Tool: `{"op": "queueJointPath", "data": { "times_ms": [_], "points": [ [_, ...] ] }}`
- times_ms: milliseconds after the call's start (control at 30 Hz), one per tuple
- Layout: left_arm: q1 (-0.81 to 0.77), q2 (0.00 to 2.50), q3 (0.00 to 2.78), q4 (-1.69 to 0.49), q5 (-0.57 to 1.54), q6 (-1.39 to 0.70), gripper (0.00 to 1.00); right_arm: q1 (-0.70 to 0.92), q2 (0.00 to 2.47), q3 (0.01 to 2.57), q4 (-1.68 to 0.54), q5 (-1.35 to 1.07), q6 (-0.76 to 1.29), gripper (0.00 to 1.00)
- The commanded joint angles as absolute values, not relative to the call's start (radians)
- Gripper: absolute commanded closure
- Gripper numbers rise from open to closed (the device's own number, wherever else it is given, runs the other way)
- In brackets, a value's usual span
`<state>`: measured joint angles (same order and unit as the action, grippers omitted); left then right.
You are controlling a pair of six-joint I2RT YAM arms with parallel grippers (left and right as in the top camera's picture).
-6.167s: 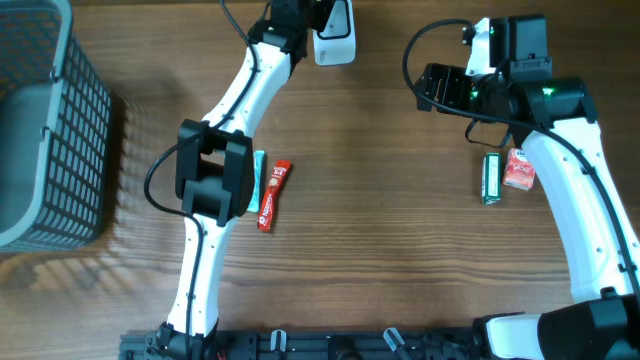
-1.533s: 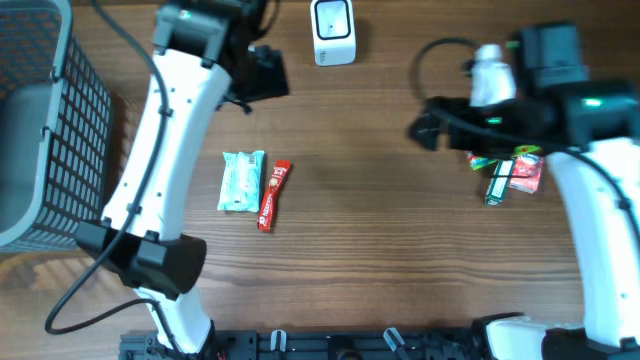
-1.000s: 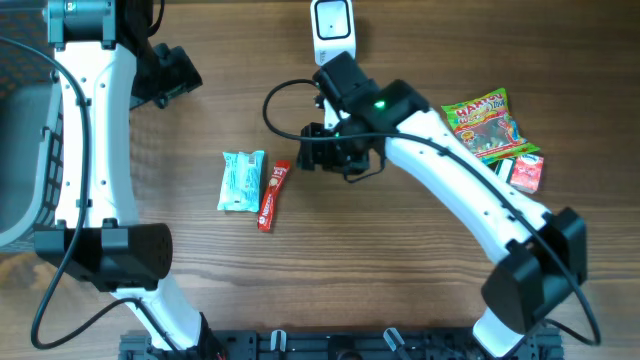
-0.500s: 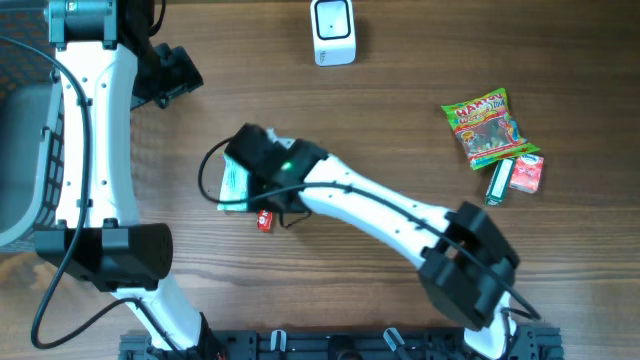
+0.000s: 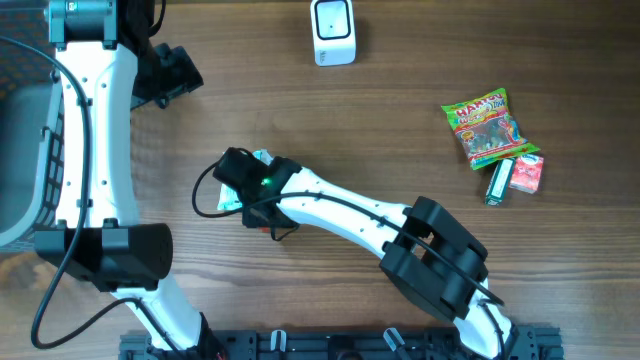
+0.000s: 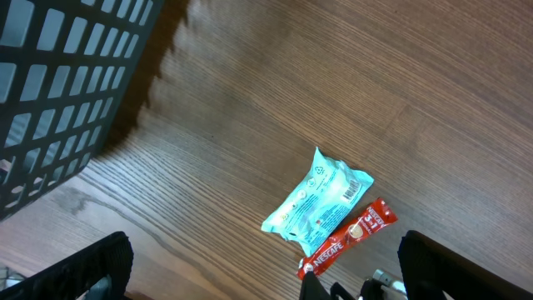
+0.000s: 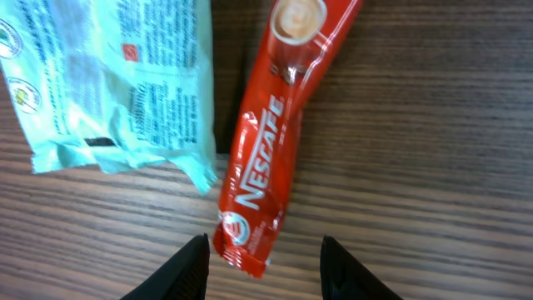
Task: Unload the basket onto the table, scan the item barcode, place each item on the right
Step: 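Move the right gripper down to the red Nescafe stick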
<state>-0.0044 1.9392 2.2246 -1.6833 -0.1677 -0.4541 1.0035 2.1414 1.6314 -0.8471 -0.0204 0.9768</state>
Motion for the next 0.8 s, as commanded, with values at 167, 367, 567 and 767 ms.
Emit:
{"op": "queueJointPath", "data": {
  "times_ms": [167,367,567,767],
  "points": [
    [-0.004,1.943,2.223,-1.684,-0.177,-0.450,0.00,1.000,2.175,1.627,-0.825,0.001,1.005,0.56],
    [-0.004,1.943,2.223,-1.684,-0.177,-0.450,0.00,1.000,2.199,1.627,-0.814,0.003,1.006,0.56],
    [-0.004,1.943,2.223,-1.684,-0.177,-0.450,0.00,1.000,2.232,1.627,-0.795,-0.001,1.006,0.58],
    [-0.004,1.943,2.223,-1.684,-0.177,-0.450,0.00,1.000,2.232,1.627,-0.789,0.000,1.006,0.62]
  ]
}}
